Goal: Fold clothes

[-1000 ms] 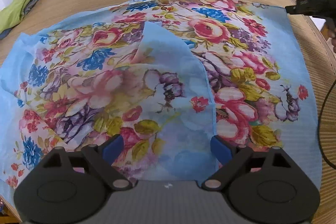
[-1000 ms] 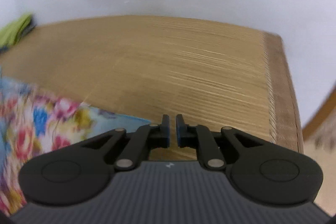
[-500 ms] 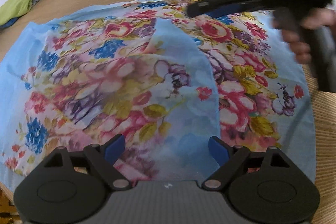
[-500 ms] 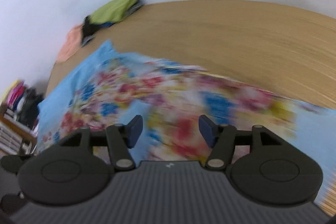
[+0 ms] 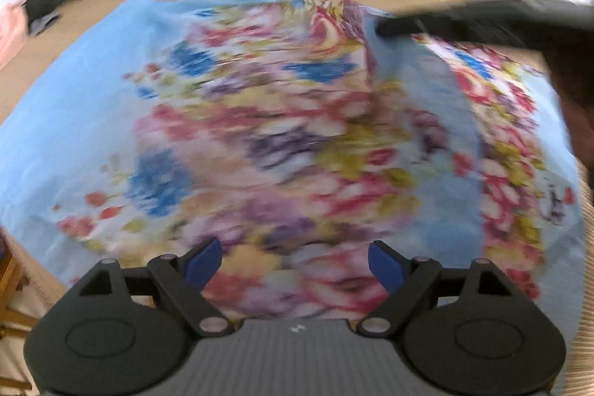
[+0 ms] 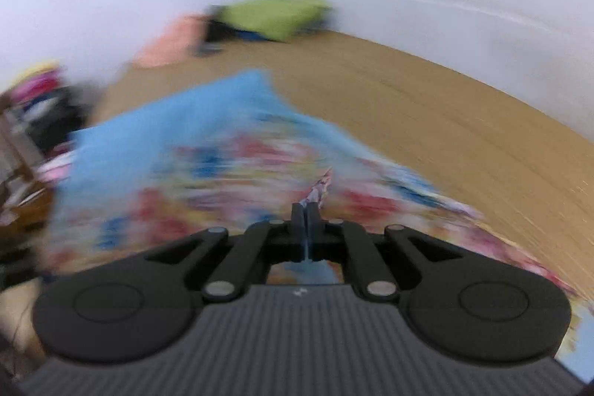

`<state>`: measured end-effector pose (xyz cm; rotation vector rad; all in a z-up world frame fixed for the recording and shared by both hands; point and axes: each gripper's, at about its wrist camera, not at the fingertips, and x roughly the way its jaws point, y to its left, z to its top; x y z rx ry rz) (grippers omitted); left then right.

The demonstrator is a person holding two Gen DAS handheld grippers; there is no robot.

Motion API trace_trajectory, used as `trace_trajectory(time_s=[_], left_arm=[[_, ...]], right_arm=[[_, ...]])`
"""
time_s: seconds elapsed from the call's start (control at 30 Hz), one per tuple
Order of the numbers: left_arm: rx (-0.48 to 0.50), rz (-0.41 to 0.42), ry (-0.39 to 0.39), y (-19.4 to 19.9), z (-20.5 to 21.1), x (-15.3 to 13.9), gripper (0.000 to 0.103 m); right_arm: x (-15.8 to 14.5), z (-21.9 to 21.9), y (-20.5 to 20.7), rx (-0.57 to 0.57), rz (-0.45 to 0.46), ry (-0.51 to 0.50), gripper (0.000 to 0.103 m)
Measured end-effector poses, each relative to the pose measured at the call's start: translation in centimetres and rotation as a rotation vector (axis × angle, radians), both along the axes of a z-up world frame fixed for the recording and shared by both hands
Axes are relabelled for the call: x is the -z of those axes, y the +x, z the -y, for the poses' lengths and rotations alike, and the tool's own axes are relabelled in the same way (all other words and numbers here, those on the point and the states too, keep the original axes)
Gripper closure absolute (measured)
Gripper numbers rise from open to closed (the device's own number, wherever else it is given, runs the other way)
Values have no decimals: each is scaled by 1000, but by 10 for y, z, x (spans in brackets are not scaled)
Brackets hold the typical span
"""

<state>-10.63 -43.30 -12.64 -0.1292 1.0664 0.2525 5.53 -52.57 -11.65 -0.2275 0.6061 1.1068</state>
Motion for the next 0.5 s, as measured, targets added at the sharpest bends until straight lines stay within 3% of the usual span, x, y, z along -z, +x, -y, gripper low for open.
trace_trajectory(time_s=[0.07, 0.13, 0.2, 0.27, 0.37, 0.5], left_arm=[[-25, -10, 1, -6, -17, 3, 15], [-46, -17, -7, -8, -30, 6, 15], [-55, -20, -21, -11, -42, 8, 15], [-53, -17, -31, -13, -48, 9, 15], [-34, -8, -47, -14, -52, 9, 15], [-3, 1, -51, -12, -55, 12, 15]], right_arm=[[0, -10, -24, -146, -49, -37, 96], [6, -15, -47, -208, -67, -83, 93], [12, -15, -66, -218, -58, -117, 78], [14, -8, -74, -182, -60, -123, 70], [11, 1, -72, -103, -102, -100, 70], [12, -2, -58, -30, -85, -98, 70]])
